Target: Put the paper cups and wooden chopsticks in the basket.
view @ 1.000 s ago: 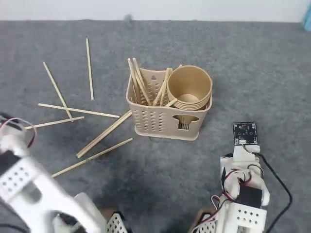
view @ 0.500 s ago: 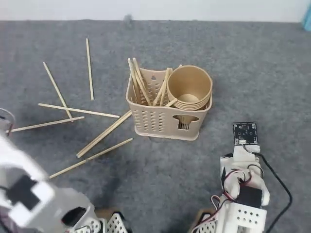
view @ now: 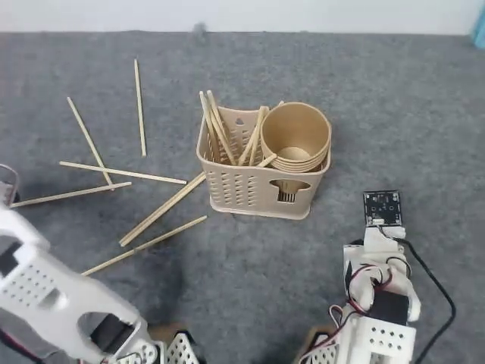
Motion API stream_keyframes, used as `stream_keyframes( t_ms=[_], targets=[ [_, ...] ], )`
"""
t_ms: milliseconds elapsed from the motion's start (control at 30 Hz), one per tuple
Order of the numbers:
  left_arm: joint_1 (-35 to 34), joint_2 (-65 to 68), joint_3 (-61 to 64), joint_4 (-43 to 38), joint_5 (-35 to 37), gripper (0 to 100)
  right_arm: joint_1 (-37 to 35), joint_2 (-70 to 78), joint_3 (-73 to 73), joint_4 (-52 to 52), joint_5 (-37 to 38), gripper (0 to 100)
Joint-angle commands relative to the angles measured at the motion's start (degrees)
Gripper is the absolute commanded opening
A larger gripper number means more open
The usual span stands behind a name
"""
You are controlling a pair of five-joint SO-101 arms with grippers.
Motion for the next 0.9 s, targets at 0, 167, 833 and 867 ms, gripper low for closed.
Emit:
stream_keyframes(
  t_ms=[0, 167, 833, 867],
  targets=[
    [0.3, 1.8, -6.4, 0.6, 1.3, 15, -0.1, -0.8, -0.5, 0.6, 0.6, 0.6],
    [0.4, 4.5, -9.3, 0.6, 2.6, 15, -0.1, -0.8, -0.5, 0.6, 0.6, 0.6],
    [1.3, 9.1, -15.4, 7.1, 2.6, 1, -0.1, -0.8, -0.5, 0.7, 0.7, 0.6],
    [1.1, 9.1, -16.2, 7.8, 2.5, 1, -0.1, -0.8, -0.5, 0.7, 0.7, 0.6]
  ],
)
